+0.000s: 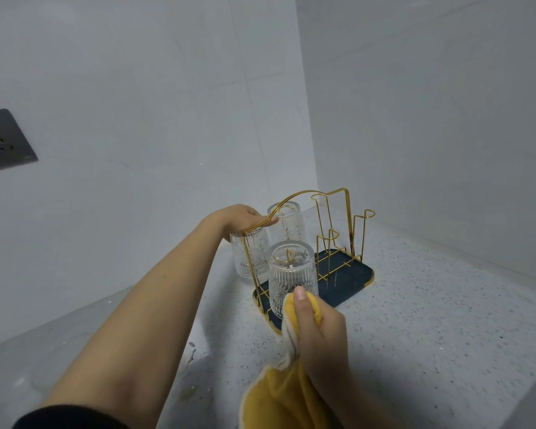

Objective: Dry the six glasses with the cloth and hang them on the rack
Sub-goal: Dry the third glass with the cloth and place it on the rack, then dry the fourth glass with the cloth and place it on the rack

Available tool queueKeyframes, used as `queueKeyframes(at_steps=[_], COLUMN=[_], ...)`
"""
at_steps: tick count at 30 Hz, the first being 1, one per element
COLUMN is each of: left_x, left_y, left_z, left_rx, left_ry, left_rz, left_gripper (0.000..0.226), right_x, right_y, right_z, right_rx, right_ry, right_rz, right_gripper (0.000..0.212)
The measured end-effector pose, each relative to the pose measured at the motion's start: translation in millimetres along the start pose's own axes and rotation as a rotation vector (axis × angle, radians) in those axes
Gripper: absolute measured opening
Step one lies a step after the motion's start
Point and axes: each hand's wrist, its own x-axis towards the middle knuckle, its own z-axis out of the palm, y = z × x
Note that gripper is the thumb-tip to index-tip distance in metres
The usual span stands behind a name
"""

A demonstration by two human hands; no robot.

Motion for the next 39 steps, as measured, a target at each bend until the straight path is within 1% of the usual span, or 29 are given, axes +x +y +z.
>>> queueKeyframes(at_steps=[4,7,9,12,14,16,20,21,23,25,29,32,33,35,37,39], left_x=[-1,-4,-13,-33,-54,-76,-136,-149,-174,-198,-228,-242,-245,-245,-244,-243], left_y=[0,-3,-4,-11,-18,-23,-43,-49,-62,-82,-115,-135,-144,-155,-163,-169], left_z=[3,6,5,4,7,12,30,35,46,55,71,83,86,91,92,90], left_rx=[-0.024,-0.099,-0.167,-0.268,-0.299,-0.347,-0.426,-0.432,-0.434,-0.411,-0.338,-0.195,-0.143,-0.060,-0.019,-0.035], left_ry=[0.055,0.114,0.188,0.324,0.406,0.464,0.520,0.531,0.549,0.594,0.671,0.733,0.738,0.699,0.646,0.599], left_rz=[0.023,0.036,0.050,0.061,0.080,0.094,0.085,0.077,0.043,-0.012,-0.097,-0.177,-0.222,-0.319,-0.411,-0.478], left_gripper=[0.073,0.065,0.062,0.054,0.045,0.038,0.030,0.029,0.029,0.030,0.031,0.036,0.040,0.054,0.067,0.078], right_x=[0,-1,-3,-5,-6,-6,-28,-34,-46,-61,-81,-90,-93,-95,-95,-93], right_y=[1,-1,-2,-5,-11,-21,-50,-56,-60,-60,-58,-52,-50,-49,-47,-45], right_z=[0,-1,-2,-6,-6,-4,10,14,24,37,60,76,83,93,100,105], right_rx=[-0.004,0.003,0.007,0.011,0.023,0.040,0.059,0.062,0.052,0.037,0.001,-0.013,-0.011,0.022,0.065,0.127], right_ry=[-0.003,-0.036,-0.059,-0.076,-0.098,-0.120,-0.161,-0.178,-0.193,-0.222,-0.266,-0.302,-0.322,-0.332,-0.327,-0.352], right_rz=[0.005,0.014,0.018,0.099,0.157,0.171,0.219,0.221,0.214,0.202,0.210,0.295,0.332,0.432,0.533,0.654], right_gripper=[0.048,0.044,0.045,0.041,0.042,0.048,0.055,0.055,0.046,0.041,0.042,0.033,0.038,0.056,0.060,0.068])
